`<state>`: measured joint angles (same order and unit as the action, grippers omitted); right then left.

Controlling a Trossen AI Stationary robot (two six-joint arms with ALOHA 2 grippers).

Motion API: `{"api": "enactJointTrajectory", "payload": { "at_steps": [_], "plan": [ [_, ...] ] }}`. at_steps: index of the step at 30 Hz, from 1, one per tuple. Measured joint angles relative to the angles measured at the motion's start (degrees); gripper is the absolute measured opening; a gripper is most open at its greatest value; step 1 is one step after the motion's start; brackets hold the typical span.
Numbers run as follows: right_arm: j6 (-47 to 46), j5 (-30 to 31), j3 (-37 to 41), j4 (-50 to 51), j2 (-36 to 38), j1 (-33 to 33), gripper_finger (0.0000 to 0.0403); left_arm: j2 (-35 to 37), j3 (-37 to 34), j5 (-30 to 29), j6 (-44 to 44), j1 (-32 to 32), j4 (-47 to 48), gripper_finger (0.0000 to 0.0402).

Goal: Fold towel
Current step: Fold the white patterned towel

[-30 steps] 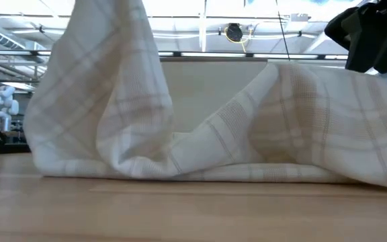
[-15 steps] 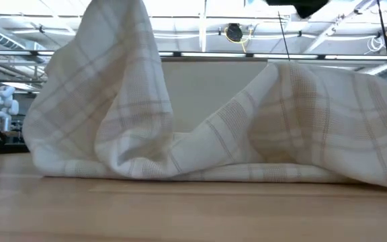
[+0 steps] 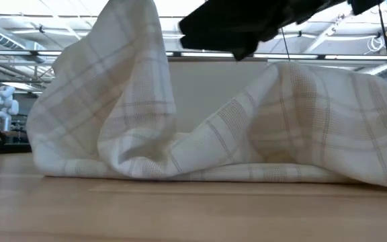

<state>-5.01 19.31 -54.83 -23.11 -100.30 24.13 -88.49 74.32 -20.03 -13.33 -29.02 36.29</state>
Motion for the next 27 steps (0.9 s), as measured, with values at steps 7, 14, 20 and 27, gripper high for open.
{"api": "enactJointTrajectory", "payload": {
  "at_steps": [7,14,20,27],
  "plan": [
    [-0.29,-7.29,-0.31,-9.83,-4.13,-2.9,0.0169,0.0,0.0,-0.11,2.19,0.6,-1.67,0.0115],
    [2.31,-4.94,-2.55,-7.15,-5.13,-3.18,0.0098,0.0,0.0,-0.22,2.14,1.68,-1.33,0.0115],
    [5.16,-2.68,-2.78,-2.19,-4.38,-2.81,0.0009,0.15,0.0,-0.64,0.32,1.44,1.13,0.0115],
    [1.34,4.78,-2.82,15.32,1.88,-0.11,0.0002,3.95,0.17,-4.9,-8.06,-3.45,10.37,0.0115]
  ]
}}
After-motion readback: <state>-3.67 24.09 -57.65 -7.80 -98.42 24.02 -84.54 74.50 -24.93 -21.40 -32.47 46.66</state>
